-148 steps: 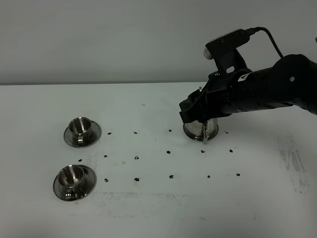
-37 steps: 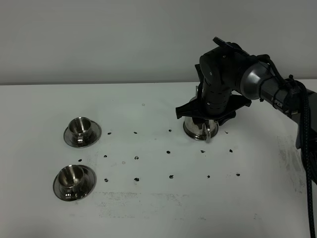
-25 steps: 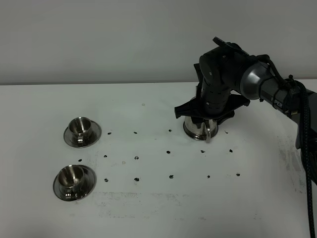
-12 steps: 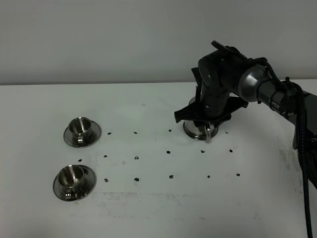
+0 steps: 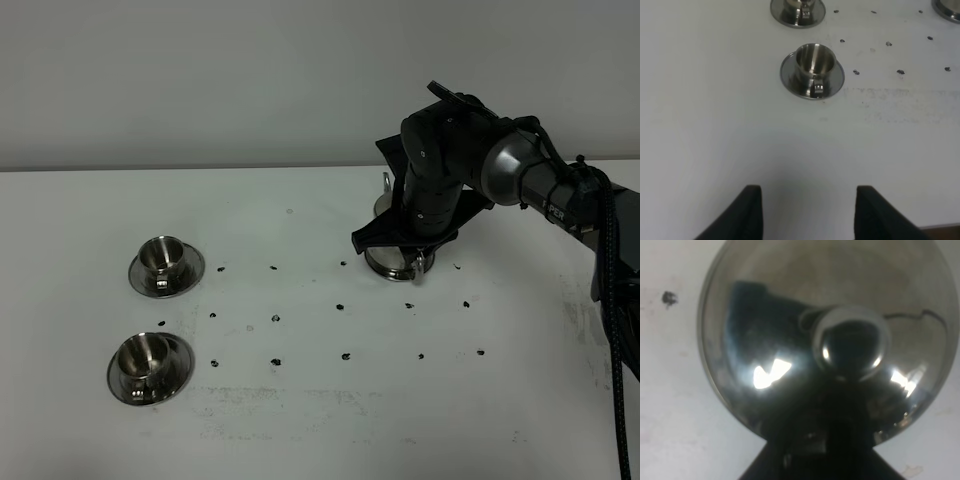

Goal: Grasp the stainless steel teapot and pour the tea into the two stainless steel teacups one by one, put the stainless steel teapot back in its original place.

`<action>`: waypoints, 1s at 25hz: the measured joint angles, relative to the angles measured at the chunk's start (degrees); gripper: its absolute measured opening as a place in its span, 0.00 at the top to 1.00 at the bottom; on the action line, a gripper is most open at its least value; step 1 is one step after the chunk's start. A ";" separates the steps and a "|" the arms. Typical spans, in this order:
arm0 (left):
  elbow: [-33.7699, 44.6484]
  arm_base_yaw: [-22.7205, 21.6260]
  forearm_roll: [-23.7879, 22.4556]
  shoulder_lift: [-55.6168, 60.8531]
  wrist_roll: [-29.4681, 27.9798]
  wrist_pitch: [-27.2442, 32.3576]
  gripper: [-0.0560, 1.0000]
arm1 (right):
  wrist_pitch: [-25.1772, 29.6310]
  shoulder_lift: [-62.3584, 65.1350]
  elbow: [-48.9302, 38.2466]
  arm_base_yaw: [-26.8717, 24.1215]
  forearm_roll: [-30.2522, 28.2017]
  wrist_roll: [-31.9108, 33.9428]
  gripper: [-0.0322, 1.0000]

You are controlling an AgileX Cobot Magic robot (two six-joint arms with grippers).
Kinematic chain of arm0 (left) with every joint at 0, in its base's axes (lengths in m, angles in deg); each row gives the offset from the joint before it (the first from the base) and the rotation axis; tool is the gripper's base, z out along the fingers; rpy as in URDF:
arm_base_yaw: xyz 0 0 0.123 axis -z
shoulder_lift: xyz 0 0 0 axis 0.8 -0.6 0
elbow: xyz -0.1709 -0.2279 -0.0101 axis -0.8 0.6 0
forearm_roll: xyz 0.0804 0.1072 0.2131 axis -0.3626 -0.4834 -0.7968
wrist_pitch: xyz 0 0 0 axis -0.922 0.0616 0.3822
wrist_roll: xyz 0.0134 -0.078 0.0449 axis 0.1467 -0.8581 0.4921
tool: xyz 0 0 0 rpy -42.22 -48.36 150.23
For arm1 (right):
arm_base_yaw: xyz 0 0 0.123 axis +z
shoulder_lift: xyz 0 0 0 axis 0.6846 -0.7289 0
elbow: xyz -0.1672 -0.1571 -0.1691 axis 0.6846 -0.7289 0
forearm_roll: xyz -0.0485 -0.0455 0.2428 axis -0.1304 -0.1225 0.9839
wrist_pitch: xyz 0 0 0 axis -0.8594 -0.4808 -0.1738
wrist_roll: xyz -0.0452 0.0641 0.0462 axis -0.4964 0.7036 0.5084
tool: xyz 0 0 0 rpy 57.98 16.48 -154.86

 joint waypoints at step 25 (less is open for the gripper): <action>0.00 0.00 0.00 0.00 0.00 0.00 0.56 | -1.43 5.14 -0.87 0.38 0.85 -3.09 0.78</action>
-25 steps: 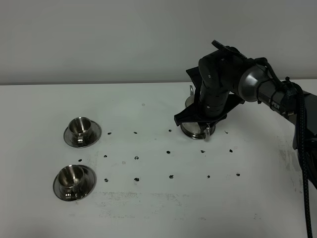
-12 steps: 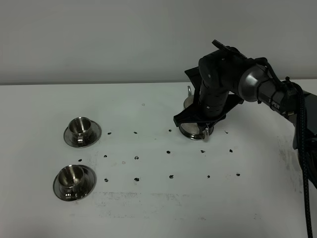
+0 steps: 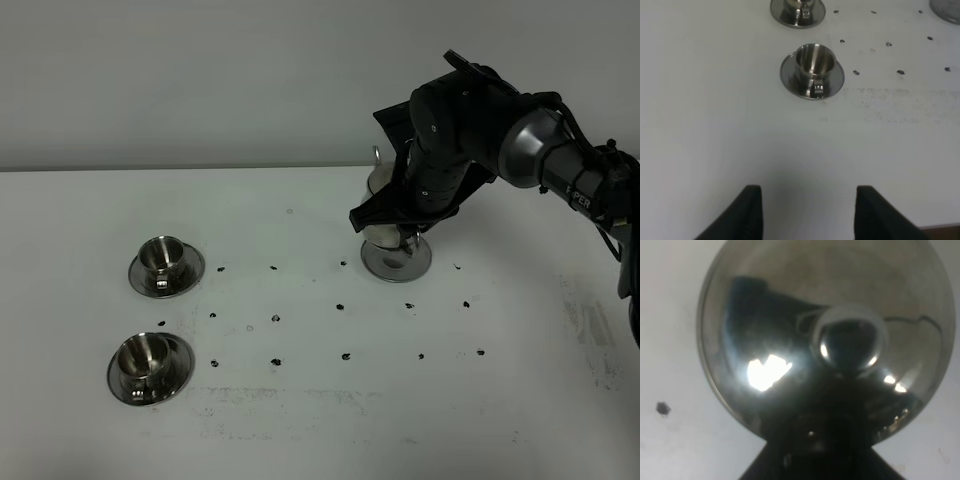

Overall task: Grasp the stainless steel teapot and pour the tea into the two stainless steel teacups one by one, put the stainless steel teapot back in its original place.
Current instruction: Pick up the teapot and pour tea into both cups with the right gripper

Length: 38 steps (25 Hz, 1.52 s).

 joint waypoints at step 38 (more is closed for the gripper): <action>0.00 0.00 -0.02 0.05 0.52 0.00 0.56 | -11.13 14.14 -22.35 23.49 -14.93 -0.87 0.78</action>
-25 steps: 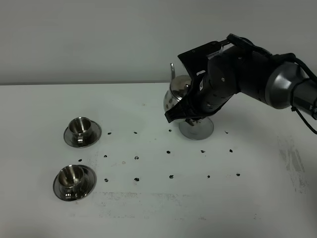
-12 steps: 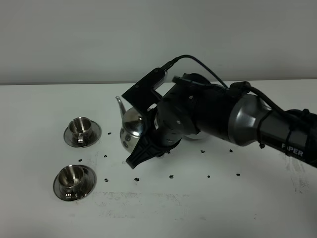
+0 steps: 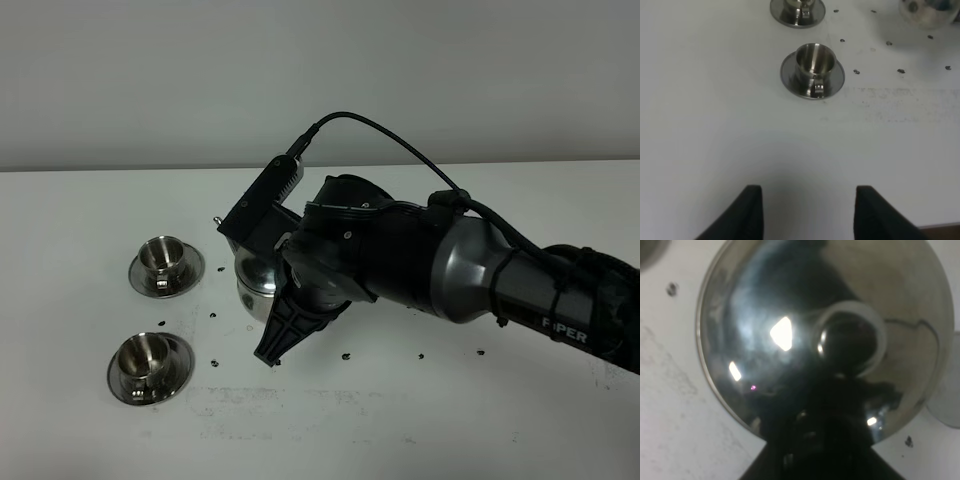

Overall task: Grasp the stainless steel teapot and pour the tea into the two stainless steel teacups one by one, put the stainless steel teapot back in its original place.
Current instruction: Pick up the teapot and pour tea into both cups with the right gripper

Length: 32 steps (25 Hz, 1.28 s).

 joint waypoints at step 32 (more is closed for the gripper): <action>0.00 0.00 -0.05 0.00 0.00 0.00 0.56 | -0.69 -5.15 -3.22 13.11 -17.31 0.49 0.78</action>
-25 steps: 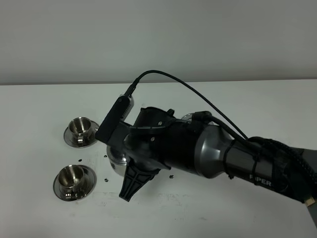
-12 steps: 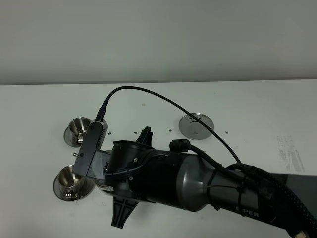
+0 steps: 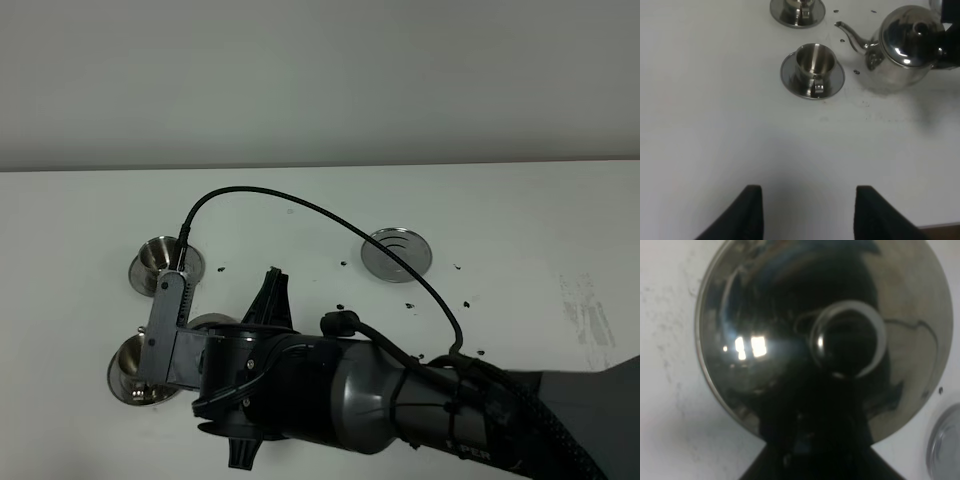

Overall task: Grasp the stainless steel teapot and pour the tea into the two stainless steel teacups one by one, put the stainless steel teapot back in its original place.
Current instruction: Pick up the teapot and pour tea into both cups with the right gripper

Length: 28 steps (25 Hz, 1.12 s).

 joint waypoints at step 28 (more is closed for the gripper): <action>0.00 0.00 0.00 0.05 0.00 0.00 0.56 | 2.01 -5.34 3.03 -0.11 -10.77 -3.74 0.78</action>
